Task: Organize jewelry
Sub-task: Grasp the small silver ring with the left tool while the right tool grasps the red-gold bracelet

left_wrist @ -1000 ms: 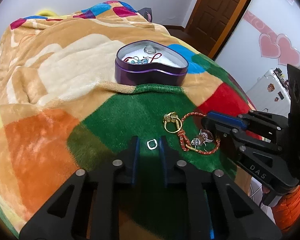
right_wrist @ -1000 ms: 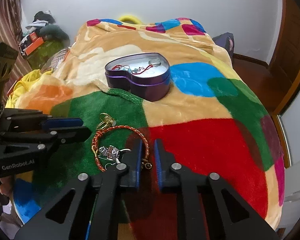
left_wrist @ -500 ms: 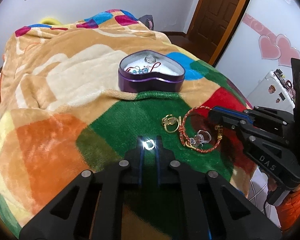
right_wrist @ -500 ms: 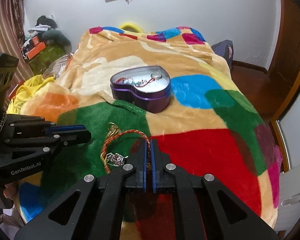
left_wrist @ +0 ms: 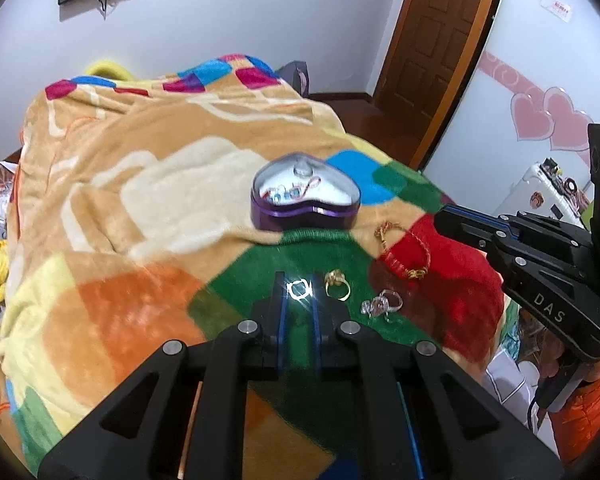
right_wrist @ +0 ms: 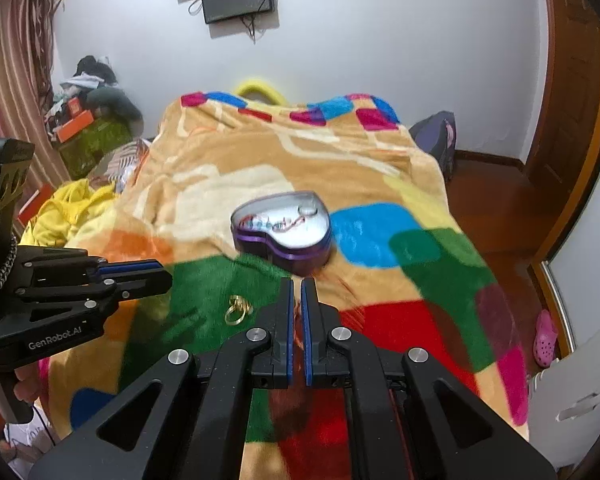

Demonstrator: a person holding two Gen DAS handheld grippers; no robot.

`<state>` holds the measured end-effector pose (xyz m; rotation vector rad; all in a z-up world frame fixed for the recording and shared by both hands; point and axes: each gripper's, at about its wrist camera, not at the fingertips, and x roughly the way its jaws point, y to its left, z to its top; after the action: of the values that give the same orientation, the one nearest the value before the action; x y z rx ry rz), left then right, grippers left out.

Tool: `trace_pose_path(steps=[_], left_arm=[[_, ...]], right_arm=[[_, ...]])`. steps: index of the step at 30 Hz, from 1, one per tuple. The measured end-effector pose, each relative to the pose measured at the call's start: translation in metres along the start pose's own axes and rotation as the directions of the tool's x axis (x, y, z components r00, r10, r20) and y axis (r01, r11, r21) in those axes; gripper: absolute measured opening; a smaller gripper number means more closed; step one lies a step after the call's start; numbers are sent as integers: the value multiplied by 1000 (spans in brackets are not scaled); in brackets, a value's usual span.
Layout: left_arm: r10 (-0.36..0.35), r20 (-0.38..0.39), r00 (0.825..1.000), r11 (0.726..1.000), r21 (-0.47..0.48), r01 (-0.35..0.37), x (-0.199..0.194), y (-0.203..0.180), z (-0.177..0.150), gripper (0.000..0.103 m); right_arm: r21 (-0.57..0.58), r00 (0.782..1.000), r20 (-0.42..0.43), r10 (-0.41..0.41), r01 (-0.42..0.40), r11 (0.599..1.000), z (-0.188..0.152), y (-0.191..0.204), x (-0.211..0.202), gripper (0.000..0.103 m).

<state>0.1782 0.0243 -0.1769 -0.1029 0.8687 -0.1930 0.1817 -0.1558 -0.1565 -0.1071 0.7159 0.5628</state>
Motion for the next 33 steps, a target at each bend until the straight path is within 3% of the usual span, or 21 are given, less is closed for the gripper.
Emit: trace_pose_path(steps=[5,10,12,15,23,27,33], left_arm=[[3,31,1000,1000,-6,-3,-7,3,8,9],[-1,29,1000,1000,-8,1,-5,6,8,9],[0,16,1000,1000,-8,1,0,7,6,9],[1,-3,1000,1000,-12,-1,7,9,2,9],[-1,-38,999,999,-32,0,21,15,-3,9],[1,-42,999,999,-33,-3,24,17,-2,9],[-4,-51,999,999,-41,2,29,21,-3,9]], right_arm=[[-8,1000,6,-20,20,1000,5,-2,2,3],[42,996,-85,-31,35,999,-3,-16,20,8],[71,990,-137,-29,39,997,-9,-23,30,29],[89,987,-156,-22,36,995,-16,-28,37,45],[107,981,-191,33,-13,994,-19,-23,50,48],[93,976,-215,23,-3,996,-21,-20,60,49],[84,982,-186,-12,28,996,-24,-22,55,49]])
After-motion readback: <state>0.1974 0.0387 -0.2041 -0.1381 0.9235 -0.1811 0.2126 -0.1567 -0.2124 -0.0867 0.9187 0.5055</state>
